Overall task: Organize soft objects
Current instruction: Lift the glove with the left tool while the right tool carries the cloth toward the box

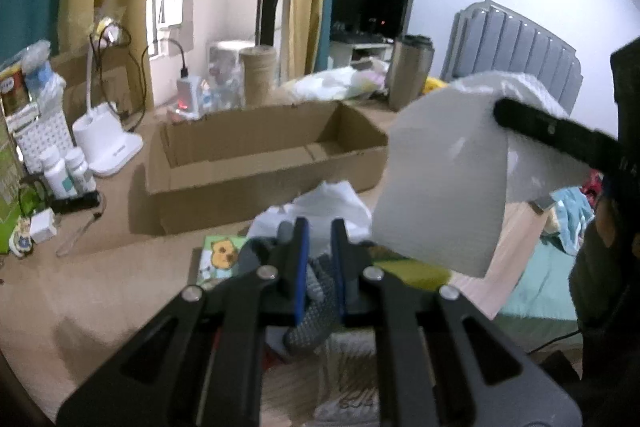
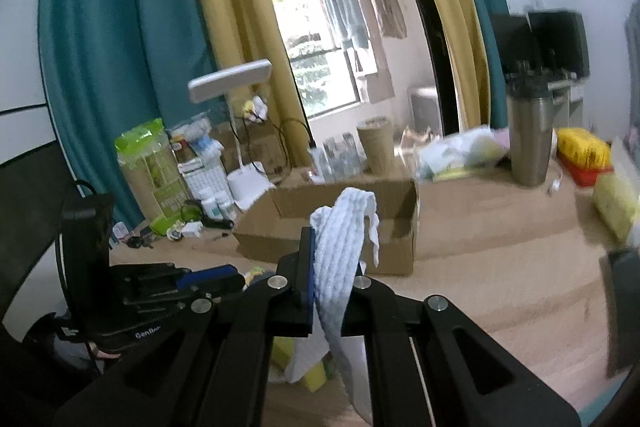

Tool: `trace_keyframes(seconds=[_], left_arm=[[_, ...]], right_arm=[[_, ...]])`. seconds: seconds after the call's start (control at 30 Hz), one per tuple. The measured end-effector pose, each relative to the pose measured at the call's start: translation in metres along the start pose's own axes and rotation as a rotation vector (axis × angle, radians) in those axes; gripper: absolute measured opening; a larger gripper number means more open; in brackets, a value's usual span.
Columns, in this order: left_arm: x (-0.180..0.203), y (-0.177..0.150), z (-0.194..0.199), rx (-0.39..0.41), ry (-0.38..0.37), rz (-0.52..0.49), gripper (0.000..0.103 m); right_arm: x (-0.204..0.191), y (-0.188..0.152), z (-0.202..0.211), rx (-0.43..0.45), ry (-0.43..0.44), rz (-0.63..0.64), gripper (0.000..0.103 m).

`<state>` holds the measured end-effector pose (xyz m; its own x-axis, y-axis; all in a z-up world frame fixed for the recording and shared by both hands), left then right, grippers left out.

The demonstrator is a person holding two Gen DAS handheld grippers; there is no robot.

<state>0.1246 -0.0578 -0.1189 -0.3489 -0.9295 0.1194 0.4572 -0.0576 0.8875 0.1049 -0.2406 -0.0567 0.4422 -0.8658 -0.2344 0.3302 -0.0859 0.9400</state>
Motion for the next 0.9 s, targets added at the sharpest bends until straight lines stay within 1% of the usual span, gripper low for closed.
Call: trace_keyframes(seconds=[0.07, 0.2, 0.3, 0.37, 0.4, 0.43, 0.5, 0.57, 0.63, 0.7, 0.8, 0.9], left_arm=[[0.000, 0.000, -0.002, -0.003, 0.003, -0.004, 0.011], [-0.007, -0.012, -0.013, -0.067, 0.012, 0.001, 0.012], [-0.010, -0.025, -0.025, -0.143, 0.007, -0.002, 0.013], [-0.008, -0.032, -0.031, -0.174, 0.004, -0.019, 0.014], [-0.005, -0.035, -0.032, -0.181, 0.003, -0.027, 0.016], [-0.003, -0.037, -0.034, -0.190, -0.001, -0.036, 0.021], [0.000, -0.039, -0.035, -0.200, -0.002, -0.049, 0.024], [0.002, -0.041, -0.040, -0.221, 0.013, -0.064, 0.026], [0.001, -0.044, -0.047, -0.256, 0.047, -0.076, 0.031], [0.001, -0.048, -0.050, -0.272, 0.079, -0.093, 0.032], [-0.002, -0.051, -0.051, -0.282, 0.092, -0.095, 0.034], [-0.001, -0.057, -0.060, -0.314, 0.095, -0.106, 0.035]], right_arm=[[-0.006, 0.010, 0.003, 0.022, 0.004, 0.016, 0.004], [-0.012, 0.020, 0.007, 0.052, -0.010, 0.055, 0.004], [-0.007, 0.015, 0.004, 0.039, -0.037, 0.063, 0.004], [0.004, 0.009, 0.001, 0.022, -0.067, 0.047, 0.004], [0.008, 0.007, 0.000, 0.014, -0.076, 0.041, 0.004], [0.014, 0.003, -0.001, 0.002, -0.088, 0.034, 0.004], [0.022, -0.004, -0.003, -0.018, -0.104, 0.020, 0.004], [0.026, -0.009, -0.005, -0.030, -0.106, 0.012, 0.004], [0.028, -0.015, -0.005, -0.038, -0.102, 0.007, 0.004], [0.028, -0.019, -0.005, -0.040, -0.095, 0.008, 0.004], [0.028, -0.023, -0.006, -0.044, -0.080, 0.003, 0.004], [0.030, -0.026, -0.007, -0.049, -0.069, -0.007, 0.004]])
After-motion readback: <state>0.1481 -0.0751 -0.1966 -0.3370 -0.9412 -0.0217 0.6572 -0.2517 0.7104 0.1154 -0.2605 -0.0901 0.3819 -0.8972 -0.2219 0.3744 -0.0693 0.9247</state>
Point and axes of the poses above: each gripper's, at about its wrist camera, not at the fingertips, and z roughly against the way its jaws point, x to its right, y to its top, the point moved 4 cm from there along -z, roughly the way its jaws point, and after that the axes turned 10 degrees about x, right-handed, at the moved point
